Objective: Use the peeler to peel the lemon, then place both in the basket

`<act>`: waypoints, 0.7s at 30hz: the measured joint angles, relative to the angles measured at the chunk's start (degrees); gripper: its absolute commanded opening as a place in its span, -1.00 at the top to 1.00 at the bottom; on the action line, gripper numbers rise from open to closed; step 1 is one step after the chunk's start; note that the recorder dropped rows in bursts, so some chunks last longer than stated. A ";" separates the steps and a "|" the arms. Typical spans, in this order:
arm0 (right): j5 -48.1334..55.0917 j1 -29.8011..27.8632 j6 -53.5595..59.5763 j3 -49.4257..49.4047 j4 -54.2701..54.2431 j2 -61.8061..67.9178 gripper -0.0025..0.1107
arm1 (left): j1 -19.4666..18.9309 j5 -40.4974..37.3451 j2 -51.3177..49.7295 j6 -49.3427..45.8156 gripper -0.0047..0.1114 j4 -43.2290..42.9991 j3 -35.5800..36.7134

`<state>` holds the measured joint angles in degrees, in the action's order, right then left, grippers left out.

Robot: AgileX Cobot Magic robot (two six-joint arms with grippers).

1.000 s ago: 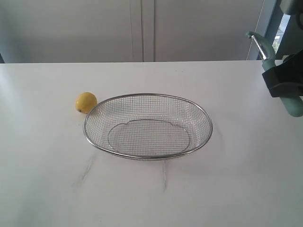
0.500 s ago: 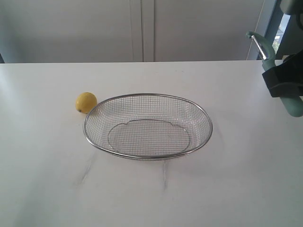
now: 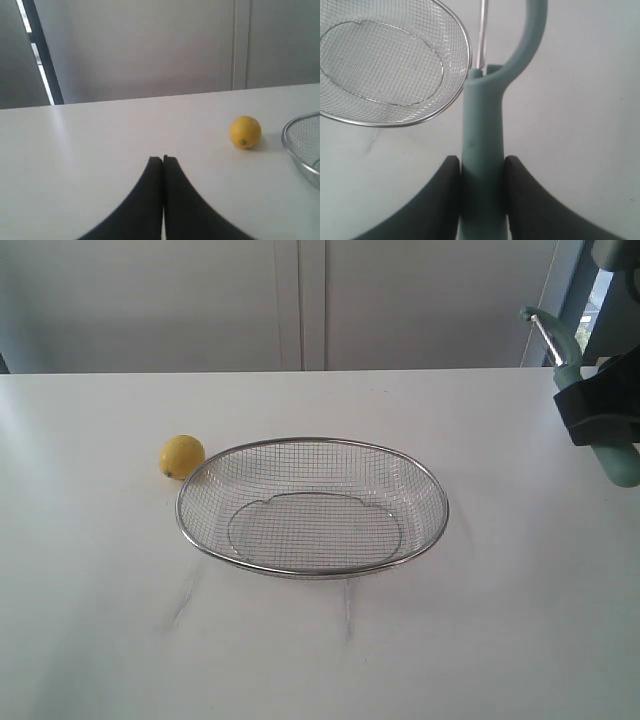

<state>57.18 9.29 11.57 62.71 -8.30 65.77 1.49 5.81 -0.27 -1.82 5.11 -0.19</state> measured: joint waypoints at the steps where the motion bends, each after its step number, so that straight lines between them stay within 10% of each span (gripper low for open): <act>1: 0.00 0.00 0.00 0.00 0.00 0.00 0.96 | 0.00 0.14 0.00 2.60 0.92 0.00 0.00; 21: 0.00 0.00 0.00 0.00 0.00 0.00 0.96 | 0.00 18.93 0.03 14.59 0.92 0.26 0.00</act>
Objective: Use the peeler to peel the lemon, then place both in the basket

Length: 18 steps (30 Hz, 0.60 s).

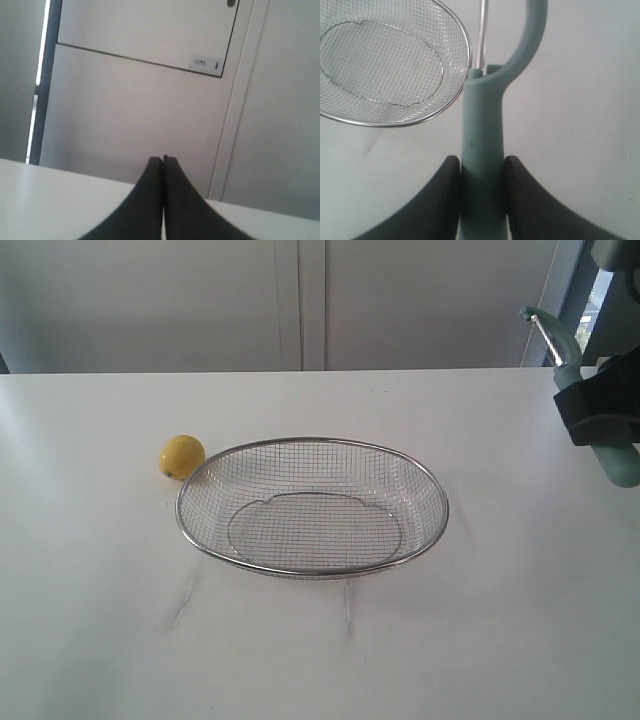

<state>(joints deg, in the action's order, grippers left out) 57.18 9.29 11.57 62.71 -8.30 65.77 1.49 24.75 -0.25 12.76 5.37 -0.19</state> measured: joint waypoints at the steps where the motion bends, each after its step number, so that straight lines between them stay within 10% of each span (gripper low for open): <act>1: 0.00 0.00 0.00 0.00 0.00 0.00 0.96 | 0.00 1.05 0.00 0.12 0.92 0.00 0.00; 18: 0.00 0.00 0.00 0.00 0.00 0.00 0.96 | 0.00 11.83 -0.49 0.26 0.92 0.42 -2.14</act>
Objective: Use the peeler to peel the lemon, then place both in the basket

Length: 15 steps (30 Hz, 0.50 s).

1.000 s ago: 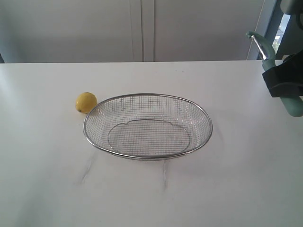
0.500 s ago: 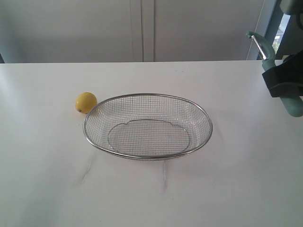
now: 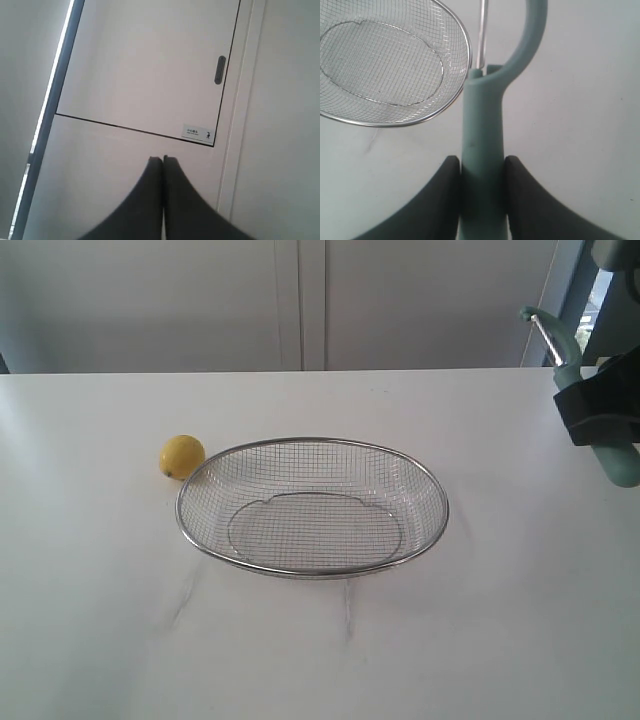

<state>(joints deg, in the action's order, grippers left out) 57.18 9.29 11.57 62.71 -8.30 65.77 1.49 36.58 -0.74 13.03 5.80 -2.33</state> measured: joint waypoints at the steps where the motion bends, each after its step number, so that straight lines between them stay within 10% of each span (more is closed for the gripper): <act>1: 0.00 0.00 0.00 0.00 0.00 0.00 0.96 | 0.00 0.00 -0.73 -0.28 0.92 0.00 -0.54; 15: 0.00 0.00 0.00 0.00 0.00 0.00 0.96 | 0.00 2.84 -16.22 -0.64 0.92 -0.74 -7.23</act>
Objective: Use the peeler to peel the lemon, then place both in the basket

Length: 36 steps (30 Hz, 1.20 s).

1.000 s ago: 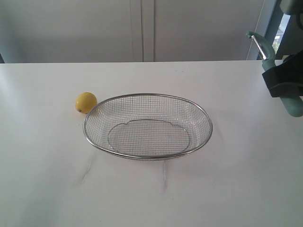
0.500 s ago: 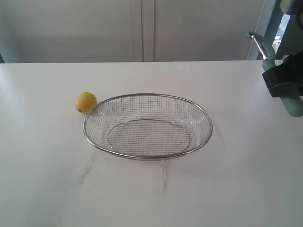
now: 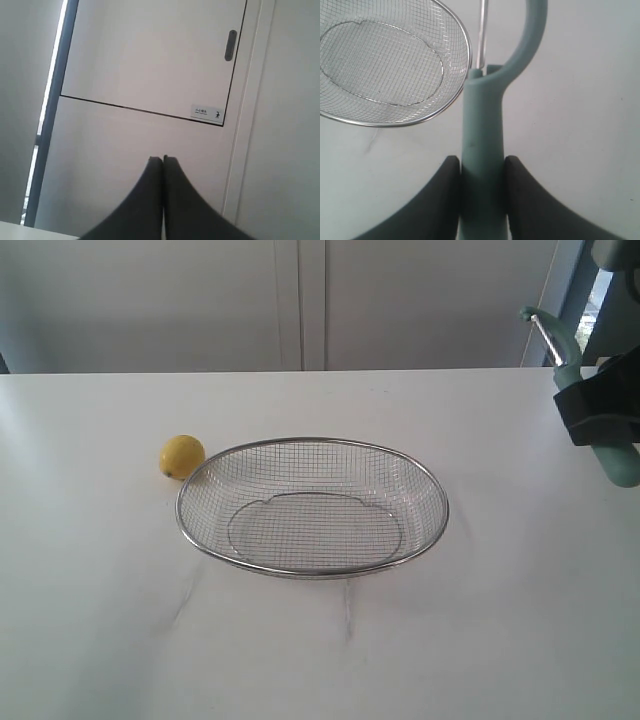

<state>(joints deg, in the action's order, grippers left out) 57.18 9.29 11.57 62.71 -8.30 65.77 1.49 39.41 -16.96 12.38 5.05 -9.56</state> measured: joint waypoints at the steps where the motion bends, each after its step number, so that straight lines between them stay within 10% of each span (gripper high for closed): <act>1: 0.00 0.00 0.00 0.00 0.00 0.00 0.96 | 0.00 0.43 -0.94 0.00 0.92 -0.39 -0.31; 26: 0.00 0.00 0.00 0.00 0.00 0.00 0.96 | 0.00 0.54 -31.97 -0.44 0.92 -15.52 -10.77; 36: 0.00 0.00 0.00 0.00 0.00 0.00 0.96 | 0.54 -31.57 -40.72 8.18 0.92 -21.98 -23.61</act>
<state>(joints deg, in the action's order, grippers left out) 57.18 9.29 11.57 62.71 -8.30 65.77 2.03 7.84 -57.68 20.56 -16.93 -33.17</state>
